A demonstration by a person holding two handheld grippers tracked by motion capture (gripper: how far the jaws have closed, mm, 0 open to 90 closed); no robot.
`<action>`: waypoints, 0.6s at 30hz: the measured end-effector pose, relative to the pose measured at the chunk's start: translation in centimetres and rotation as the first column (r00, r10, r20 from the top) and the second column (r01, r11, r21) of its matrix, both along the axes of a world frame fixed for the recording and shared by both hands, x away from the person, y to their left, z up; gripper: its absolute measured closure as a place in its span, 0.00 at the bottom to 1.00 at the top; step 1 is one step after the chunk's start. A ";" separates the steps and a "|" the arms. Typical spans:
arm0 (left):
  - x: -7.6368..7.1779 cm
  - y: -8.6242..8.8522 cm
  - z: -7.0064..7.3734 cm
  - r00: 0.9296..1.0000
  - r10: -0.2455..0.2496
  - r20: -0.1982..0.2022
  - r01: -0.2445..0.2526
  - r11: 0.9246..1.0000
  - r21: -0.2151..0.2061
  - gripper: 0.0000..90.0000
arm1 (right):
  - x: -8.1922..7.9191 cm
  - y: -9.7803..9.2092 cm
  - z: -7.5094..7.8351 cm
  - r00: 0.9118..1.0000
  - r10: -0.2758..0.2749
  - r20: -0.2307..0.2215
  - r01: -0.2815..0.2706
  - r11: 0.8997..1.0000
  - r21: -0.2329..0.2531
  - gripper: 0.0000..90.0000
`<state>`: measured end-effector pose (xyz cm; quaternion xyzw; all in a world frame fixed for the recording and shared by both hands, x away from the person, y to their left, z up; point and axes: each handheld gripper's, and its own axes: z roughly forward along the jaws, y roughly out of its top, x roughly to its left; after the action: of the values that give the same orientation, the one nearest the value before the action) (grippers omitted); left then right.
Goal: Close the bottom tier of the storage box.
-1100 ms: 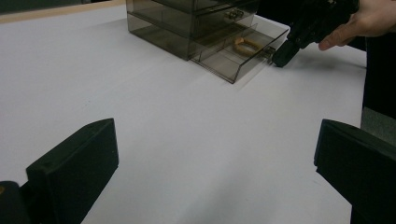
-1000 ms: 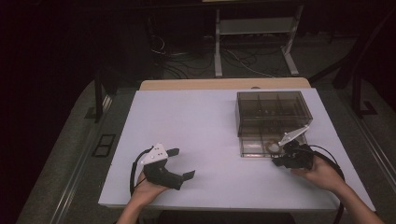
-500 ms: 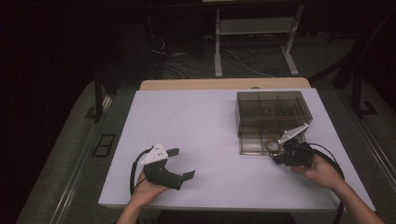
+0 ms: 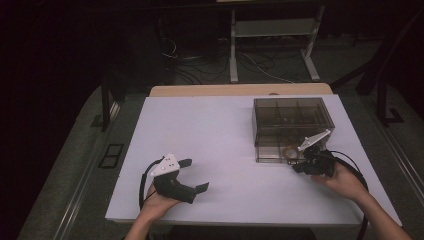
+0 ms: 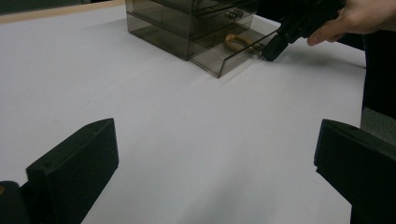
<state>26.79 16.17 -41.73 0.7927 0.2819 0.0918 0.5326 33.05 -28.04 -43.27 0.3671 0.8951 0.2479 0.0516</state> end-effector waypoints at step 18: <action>0.0 0.0 0.0 1.000 0.001 0.001 -0.001 1.000 -0.001 0.00 | 0.7 -0.6 -0.1 1.000 -0.029 0.004 0.029 0.999 0.023 0.99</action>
<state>26.80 16.19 -41.71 0.7923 0.2822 0.0925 0.5330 33.79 -28.60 -43.39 0.3800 0.8867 0.2581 0.0527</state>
